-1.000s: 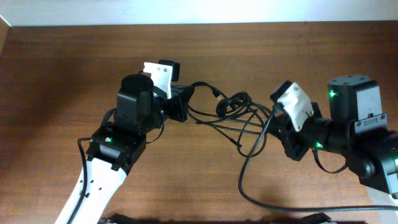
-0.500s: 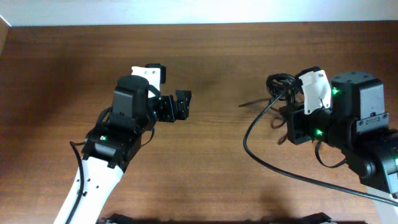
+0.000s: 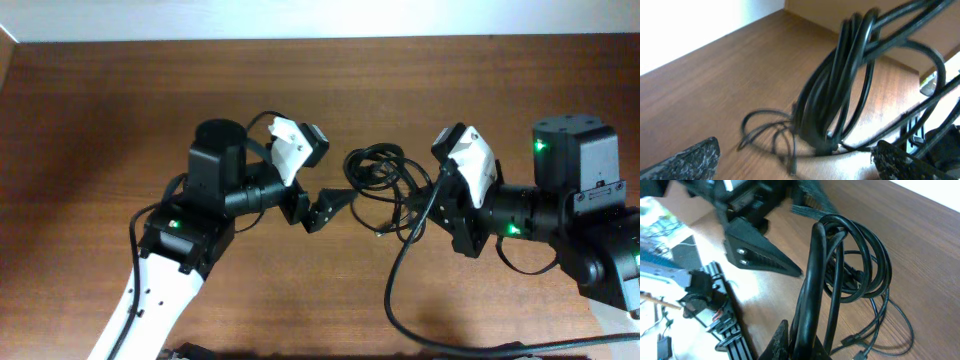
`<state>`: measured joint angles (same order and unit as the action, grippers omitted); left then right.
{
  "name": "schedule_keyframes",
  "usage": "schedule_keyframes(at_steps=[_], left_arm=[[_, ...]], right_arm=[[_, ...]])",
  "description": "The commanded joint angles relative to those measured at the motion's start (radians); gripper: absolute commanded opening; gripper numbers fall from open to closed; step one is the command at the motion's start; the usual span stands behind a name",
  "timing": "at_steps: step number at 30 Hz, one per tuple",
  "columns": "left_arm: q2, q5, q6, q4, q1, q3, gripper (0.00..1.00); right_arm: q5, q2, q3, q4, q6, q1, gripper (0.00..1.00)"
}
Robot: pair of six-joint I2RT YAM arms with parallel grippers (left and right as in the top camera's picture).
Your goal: Untangle cables
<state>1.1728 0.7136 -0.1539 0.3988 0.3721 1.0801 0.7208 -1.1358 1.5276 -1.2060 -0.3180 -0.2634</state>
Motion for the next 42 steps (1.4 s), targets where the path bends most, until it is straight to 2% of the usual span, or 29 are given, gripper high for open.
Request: schedule_keyframes(at_steps=[1,4,5,7,8,13,14,15,16,17,18,22,24,27,30,32,35,42], left_arm=[[0.006,0.027,-0.021,-0.041,0.04,0.002,0.99],[0.006,0.027,-0.02,-0.078,0.04,0.002,0.98],[0.006,0.027,-0.02,-0.085,0.04,0.002,0.84],[0.006,0.027,-0.021,-0.095,0.04,0.002,0.16],[0.006,0.027,-0.021,-0.1,0.04,0.002,0.0],[0.006,-0.016,-0.021,-0.102,0.039,0.002,0.0],[0.006,-0.035,-0.021,-0.102,0.039,0.002,0.0],[0.006,-0.046,-0.021,-0.101,0.039,0.002,0.0],[0.006,-0.048,-0.072,-0.092,0.039,0.002,0.0],[0.006,-0.048,-0.124,-0.076,0.039,0.002,0.0],[0.006,-0.048,-0.203,-0.042,0.04,0.002,0.0],[0.006,-0.047,-0.471,0.109,0.04,0.002,0.0],[0.006,-0.039,-0.538,0.148,0.04,0.002,0.0],[0.006,0.062,-0.672,0.156,0.04,0.002,0.0],[0.006,0.15,-0.689,0.113,0.04,0.002,0.0],[0.006,0.208,-0.689,0.079,0.041,0.002,0.0],[0.006,0.234,-0.689,0.043,0.07,0.002,0.0],[0.006,0.233,-0.689,-0.016,0.158,0.002,0.0]], right_arm=[[0.111,0.018,0.01,0.002,-0.064,0.002,0.04],[0.111,0.018,0.01,-0.01,-0.068,0.002,0.04],[0.111,0.018,0.01,-0.009,-0.068,0.002,0.04],[0.111,0.018,0.01,-0.009,-0.068,0.002,0.04],[0.111,0.018,0.01,-0.009,-0.068,0.002,0.04],[0.091,0.018,0.01,-0.01,-0.067,0.002,0.04],[0.058,0.018,0.01,-0.012,-0.065,0.002,0.12],[0.004,0.018,0.01,-0.013,-0.036,0.002,0.27],[-0.068,0.017,0.01,-0.012,0.016,0.002,0.56],[-0.195,0.017,0.01,-0.012,0.089,0.002,0.66],[-0.312,0.017,0.01,-0.012,0.154,0.002,0.7],[-0.354,0.017,0.01,0.045,0.137,0.002,0.7],[-0.288,0.017,0.01,0.063,0.035,0.002,0.7],[-0.12,0.017,0.01,0.045,-0.107,0.002,0.7],[0.018,0.017,0.01,-0.004,-0.217,0.001,0.71],[0.039,0.017,0.01,-0.046,-0.252,0.001,0.7],[0.04,0.017,0.01,-0.066,-0.254,0.001,0.69],[0.04,0.017,0.01,-0.066,-0.254,0.001,0.59]])
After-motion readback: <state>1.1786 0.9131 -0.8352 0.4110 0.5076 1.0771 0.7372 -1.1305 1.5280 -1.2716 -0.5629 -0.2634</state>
